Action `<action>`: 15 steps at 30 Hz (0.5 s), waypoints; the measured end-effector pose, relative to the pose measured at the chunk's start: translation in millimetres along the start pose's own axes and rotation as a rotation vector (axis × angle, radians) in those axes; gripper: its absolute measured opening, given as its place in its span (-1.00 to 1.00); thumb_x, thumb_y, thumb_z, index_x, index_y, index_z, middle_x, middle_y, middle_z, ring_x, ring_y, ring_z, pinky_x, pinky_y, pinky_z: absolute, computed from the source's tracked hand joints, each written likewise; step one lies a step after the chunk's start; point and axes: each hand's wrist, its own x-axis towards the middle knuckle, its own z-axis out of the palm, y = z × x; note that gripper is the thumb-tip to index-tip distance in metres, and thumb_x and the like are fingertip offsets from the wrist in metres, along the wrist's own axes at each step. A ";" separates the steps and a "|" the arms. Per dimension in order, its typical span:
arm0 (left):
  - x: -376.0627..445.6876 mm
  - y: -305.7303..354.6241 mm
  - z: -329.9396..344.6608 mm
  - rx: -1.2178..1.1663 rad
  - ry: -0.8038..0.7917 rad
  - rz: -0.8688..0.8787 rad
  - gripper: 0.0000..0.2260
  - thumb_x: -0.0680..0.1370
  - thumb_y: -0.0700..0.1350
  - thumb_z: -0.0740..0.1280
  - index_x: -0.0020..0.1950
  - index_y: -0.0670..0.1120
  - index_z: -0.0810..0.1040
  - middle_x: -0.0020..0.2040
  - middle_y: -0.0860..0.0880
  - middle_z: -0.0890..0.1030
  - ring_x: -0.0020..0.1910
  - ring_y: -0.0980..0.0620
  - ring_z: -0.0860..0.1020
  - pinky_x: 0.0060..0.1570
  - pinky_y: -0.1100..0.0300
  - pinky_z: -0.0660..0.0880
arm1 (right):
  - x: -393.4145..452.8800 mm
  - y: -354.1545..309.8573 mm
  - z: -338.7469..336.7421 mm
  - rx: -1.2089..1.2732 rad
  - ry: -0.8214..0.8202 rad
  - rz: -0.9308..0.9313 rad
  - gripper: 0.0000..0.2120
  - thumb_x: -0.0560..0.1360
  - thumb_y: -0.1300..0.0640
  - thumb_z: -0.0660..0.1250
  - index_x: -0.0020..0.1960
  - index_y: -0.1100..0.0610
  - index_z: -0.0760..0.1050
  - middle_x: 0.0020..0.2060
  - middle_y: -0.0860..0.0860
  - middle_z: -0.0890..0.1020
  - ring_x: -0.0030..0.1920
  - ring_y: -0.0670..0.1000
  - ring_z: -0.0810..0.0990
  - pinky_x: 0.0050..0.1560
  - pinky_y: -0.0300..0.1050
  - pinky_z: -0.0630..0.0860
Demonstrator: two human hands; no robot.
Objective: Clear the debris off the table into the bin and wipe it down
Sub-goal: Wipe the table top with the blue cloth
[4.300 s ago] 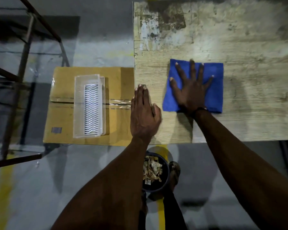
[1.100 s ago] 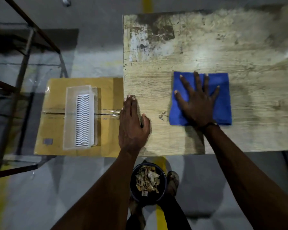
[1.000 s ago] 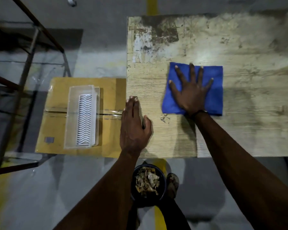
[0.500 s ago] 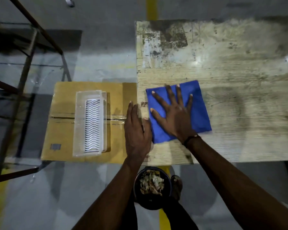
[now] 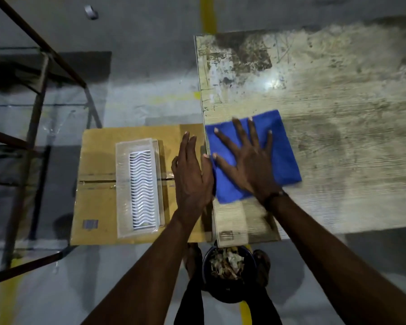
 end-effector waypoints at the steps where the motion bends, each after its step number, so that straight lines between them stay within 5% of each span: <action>1: -2.5 0.9 -0.6 0.002 -0.001 0.004 -0.49 0.70 0.05 0.09 0.61 -0.13 0.34 0.68 -0.06 0.26 0.64 -0.01 0.27 0.56 -0.20 0.25 | -22.8 1.5 -2.8 -0.014 -0.005 -0.004 -0.36 0.64 -0.45 0.03 0.68 -0.30 0.11 0.73 -0.02 0.03 0.72 0.18 -0.06 0.56 0.54 -0.09; 4: -5.9 1.9 2.0 0.032 -0.017 0.060 -0.51 0.69 -0.01 0.11 0.59 -0.15 0.37 0.68 -0.06 0.27 0.63 -0.04 0.30 0.52 -0.22 0.29 | -36.9 12.7 -6.8 -0.022 -0.007 0.008 -0.36 0.63 -0.44 0.07 0.66 -0.32 0.15 0.72 -0.04 0.05 0.72 0.16 -0.05 0.55 0.54 -0.04; 9: -4.7 12.8 21.2 0.169 -0.071 0.175 -0.45 0.60 -0.17 0.20 0.62 -0.17 0.33 0.69 -0.08 0.23 0.68 -0.05 0.18 0.63 -0.16 0.13 | 68.3 50.1 -6.6 0.043 0.049 0.142 -0.37 0.61 -0.48 0.04 0.64 -0.34 0.18 0.71 -0.04 0.13 0.71 0.20 0.02 0.55 0.56 -0.09; 15: 31.3 44.2 52.6 0.212 -0.075 0.140 -0.41 0.58 -0.08 0.09 0.61 -0.25 0.33 0.66 -0.21 0.27 0.66 -0.17 0.21 0.64 -0.13 0.14 | 73.2 69.4 -5.0 -0.023 0.070 0.149 -0.35 0.63 -0.47 0.02 0.67 -0.30 0.14 0.71 -0.02 0.12 0.71 0.20 0.04 0.55 0.56 -0.04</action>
